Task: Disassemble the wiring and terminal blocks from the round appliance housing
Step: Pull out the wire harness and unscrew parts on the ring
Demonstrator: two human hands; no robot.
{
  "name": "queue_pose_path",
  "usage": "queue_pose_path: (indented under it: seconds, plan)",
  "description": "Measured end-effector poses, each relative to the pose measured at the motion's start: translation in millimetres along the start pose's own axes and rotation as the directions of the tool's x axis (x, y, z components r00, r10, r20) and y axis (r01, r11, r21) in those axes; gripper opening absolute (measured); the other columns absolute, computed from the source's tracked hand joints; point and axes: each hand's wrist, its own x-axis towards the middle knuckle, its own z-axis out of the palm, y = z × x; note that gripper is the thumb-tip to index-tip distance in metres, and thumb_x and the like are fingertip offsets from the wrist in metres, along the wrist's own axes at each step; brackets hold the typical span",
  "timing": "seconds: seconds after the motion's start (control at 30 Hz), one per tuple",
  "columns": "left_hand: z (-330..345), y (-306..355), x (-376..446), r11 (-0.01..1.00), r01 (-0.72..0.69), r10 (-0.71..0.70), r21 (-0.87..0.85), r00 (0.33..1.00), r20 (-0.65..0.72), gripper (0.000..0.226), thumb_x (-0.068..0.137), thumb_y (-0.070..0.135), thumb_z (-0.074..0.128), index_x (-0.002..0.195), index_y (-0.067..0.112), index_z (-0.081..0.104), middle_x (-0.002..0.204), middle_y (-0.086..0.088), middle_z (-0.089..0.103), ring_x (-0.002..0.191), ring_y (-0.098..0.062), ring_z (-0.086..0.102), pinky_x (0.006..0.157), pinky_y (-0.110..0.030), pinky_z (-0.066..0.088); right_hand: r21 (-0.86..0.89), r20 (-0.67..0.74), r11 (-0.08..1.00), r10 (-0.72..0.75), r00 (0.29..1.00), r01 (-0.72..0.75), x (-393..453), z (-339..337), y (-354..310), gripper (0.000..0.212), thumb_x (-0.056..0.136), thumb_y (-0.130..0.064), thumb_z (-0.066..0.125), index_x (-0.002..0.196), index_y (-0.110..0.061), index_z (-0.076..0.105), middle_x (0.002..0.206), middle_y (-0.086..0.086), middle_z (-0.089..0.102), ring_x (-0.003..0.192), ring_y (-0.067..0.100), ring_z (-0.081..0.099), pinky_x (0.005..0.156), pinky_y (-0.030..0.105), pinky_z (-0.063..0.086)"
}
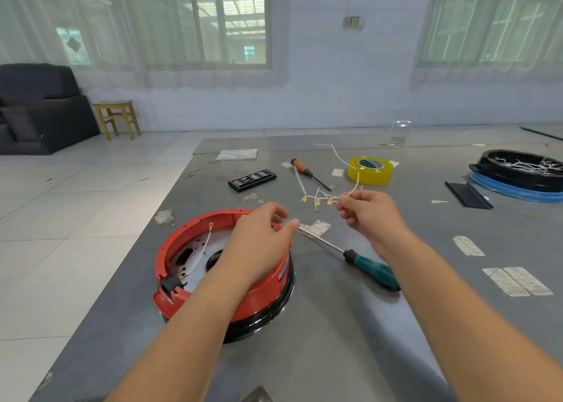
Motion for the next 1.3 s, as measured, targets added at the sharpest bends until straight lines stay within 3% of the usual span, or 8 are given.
queue_pose_path:
  seconds: [0.1,0.17,0.23,0.57,0.87,1.03,1.13,1.3]
  plan:
    - [21,7,19,0.934,-0.128,0.079,0.334,0.985,0.156,0.044,0.100,0.057,0.056,0.133,0.028,0.061,0.130,0.000,0.064,0.150,-0.030,0.036,0.121,-0.042,0.030,-0.081,-0.080,0.994,0.070,0.994,-0.076,38,-28,0,0.005,0.095,-0.005,0.066,0.091,-0.005,0.069,0.080,0.010,0.068,0.062,0.012,0.059,0.055,0.020,0.047]
    - [31,6,30,0.868,-0.152,0.038,0.474,0.970,0.242,0.053,0.099,0.066,0.048,0.140,0.033,0.056,0.161,0.001,0.043,0.161,-0.029,0.003,0.128,-0.049,0.007,-0.144,-0.119,0.980,0.123,0.985,-0.140,63,-38,1,0.003,0.097,-0.006,0.065,0.095,-0.005,0.066,0.081,0.010,0.067,0.062,0.012,0.058,0.054,0.020,0.047]
    - [40,-2,37,0.856,-0.152,-0.001,0.494,0.955,0.296,0.053,0.099,0.069,0.044,0.138,0.035,0.058,0.166,0.004,0.035,0.162,-0.025,-0.005,0.127,-0.050,-0.008,-0.202,-0.142,0.957,0.182,0.973,-0.209,85,-44,4,0.008,0.099,-0.006,0.062,0.091,-0.005,0.065,0.078,0.010,0.065,0.060,0.013,0.055,0.053,0.021,0.045]
    - [55,-23,45,0.927,-0.101,0.019,0.362,0.975,0.222,0.020,0.103,0.046,0.044,0.104,0.040,0.064,0.151,0.022,0.046,0.157,-0.013,0.010,0.124,-0.041,-0.015,-0.552,-0.243,0.740,0.299,0.923,-0.385,158,-42,30,0.012,0.093,-0.015,0.070,0.085,-0.012,0.063,0.084,0.009,0.060,0.064,0.018,0.045,0.054,0.026,0.036]
    - [57,-26,45,0.938,-0.101,0.036,0.331,0.980,0.197,0.025,0.103,0.040,0.044,0.099,0.034,0.068,0.145,0.025,0.050,0.153,-0.011,0.016,0.124,-0.038,-0.015,-0.813,-0.217,0.520,0.143,0.966,-0.260,160,-46,38,0.035,0.090,-0.041,0.074,0.090,-0.007,0.066,0.073,0.007,0.059,0.061,0.018,0.052,0.052,0.029,0.037]
    - [55,-23,44,0.939,-0.101,0.035,0.330,0.979,0.201,0.028,0.103,0.038,0.044,0.104,0.032,0.071,0.145,0.024,0.051,0.152,-0.012,0.018,0.124,-0.038,-0.014,-0.936,0.073,0.341,-0.060,0.996,0.089,144,-52,43,0.036,0.102,-0.030,0.055,0.134,-0.016,0.061,0.139,0.011,0.053,0.123,0.029,0.054,0.099,0.036,0.045]
    - [54,-22,45,0.939,-0.102,0.032,0.329,0.977,0.211,0.029,0.104,0.037,0.045,0.107,0.031,0.073,0.145,0.024,0.052,0.152,-0.012,0.019,0.123,-0.038,-0.013,-0.956,0.257,0.143,0.000,0.966,0.255,139,-52,49,0.040,0.106,-0.028,0.043,0.143,-0.024,0.056,0.147,0.009,0.047,0.133,0.028,0.047,0.111,0.039,0.039]
    - [54,-23,46,0.938,-0.104,0.033,0.331,0.976,0.213,0.030,0.103,0.035,0.044,0.107,0.031,0.074,0.141,0.023,0.054,0.150,-0.013,0.021,0.123,-0.038,-0.013,-0.966,0.255,-0.014,0.067,0.965,0.256,137,-55,45,0.045,0.109,-0.032,0.034,0.151,-0.023,0.046,0.153,0.009,0.042,0.139,0.028,0.040,0.115,0.041,0.033]
